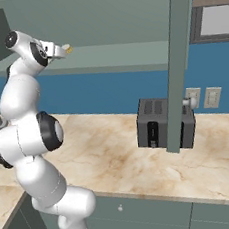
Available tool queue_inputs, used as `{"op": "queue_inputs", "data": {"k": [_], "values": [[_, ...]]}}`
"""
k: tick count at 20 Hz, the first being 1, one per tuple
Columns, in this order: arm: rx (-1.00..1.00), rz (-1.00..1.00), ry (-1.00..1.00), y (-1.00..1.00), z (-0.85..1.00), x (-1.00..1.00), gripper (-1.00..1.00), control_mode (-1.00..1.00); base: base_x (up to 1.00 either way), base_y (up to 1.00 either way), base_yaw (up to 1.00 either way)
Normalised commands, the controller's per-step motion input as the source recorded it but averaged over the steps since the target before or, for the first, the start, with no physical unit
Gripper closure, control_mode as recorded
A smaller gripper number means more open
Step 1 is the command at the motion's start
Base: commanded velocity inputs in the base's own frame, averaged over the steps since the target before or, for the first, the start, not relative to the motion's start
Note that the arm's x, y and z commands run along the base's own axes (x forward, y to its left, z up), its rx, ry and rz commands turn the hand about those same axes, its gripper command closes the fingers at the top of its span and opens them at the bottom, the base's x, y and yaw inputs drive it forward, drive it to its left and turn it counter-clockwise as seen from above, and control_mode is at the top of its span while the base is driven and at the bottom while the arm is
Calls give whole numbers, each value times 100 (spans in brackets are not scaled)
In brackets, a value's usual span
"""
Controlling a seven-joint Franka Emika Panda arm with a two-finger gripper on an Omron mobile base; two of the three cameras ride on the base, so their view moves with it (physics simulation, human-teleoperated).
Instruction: Locate and retrieve the dish brush and sponge from the cabinet. Place them next to the sink.
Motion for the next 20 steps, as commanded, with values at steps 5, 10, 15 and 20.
{"op": "queue_inputs", "data": {"k": [5,10,15,20], "values": [[0,1,0,7,-3,2,100,-100,0,0,0],[-1,-2,0,1,3,-6,100,-100,0,0,0],[0,-3,0,-1,11,-25,100,-100,0,0,0],[0,-3,3,0,19,-13,100,-100,0,0,0]]}}
